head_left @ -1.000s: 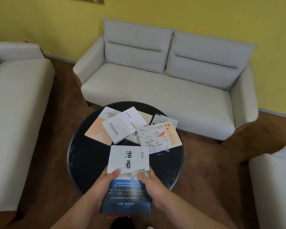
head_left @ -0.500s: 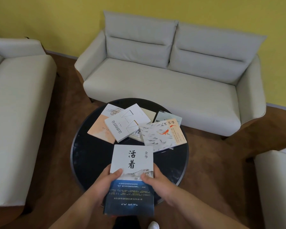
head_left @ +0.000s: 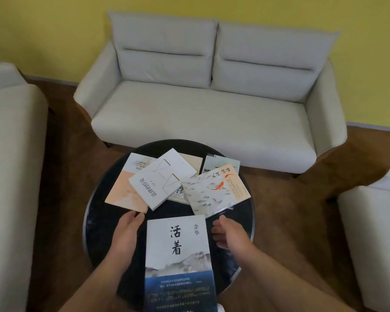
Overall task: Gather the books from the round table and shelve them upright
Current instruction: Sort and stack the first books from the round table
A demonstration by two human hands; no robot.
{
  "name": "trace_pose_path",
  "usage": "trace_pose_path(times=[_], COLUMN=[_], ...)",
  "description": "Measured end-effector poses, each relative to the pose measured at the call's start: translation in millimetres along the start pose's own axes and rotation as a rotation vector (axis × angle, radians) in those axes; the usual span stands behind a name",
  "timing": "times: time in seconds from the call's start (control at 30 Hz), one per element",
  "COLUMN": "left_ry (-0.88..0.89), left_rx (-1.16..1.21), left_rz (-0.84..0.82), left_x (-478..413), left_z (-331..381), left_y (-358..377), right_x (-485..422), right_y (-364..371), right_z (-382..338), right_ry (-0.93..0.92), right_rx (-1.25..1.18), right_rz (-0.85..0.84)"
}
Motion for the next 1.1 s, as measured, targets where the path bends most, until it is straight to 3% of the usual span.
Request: trace_pose_path(times=[0.27,0.47,0.6,0.7,0.9,1.0,1.1], left_ry=[0.149,0.18,0.104,0.024,-0.131,-0.057,0.14], left_rx=[-0.501,-0.95,-1.096,-1.016,-0.493,-0.402,-0.483], left_rz=[-0.032,-0.033,-0.047,-0.122,-0.261,-0.264,-0.151], left_x=[-116,-157,-173,-187,-145,-127,-100], left_z=[80,86,79,71,91,106,118], left_y=[17,23,19,15,17,16,12], right_x=[-64,-90,-94,-94,-81,-62,-35], right_y=[13,21,23,20,8,-3,-12], right_z=[-31,-18,-15,-20,-38,-50,-57], right_ry=[0.191,0.229,0.249,0.212,0.071,-0.052,-0.165], right_rx=[-0.08,-0.399,-0.542,-0.611,-0.501,-0.281,-0.103], right_rz=[0.097,0.326,0.285,0.288,0.214,0.243,0.245])
Point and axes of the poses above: each hand's wrist, its own x-axis away from the middle knuckle, its own y-axis out of the palm, z = x × y, the point moved 2 cm from there along -x, towards the middle knuckle, and after that the axes turned 5 degrees about -x, right-handed, at the moved point
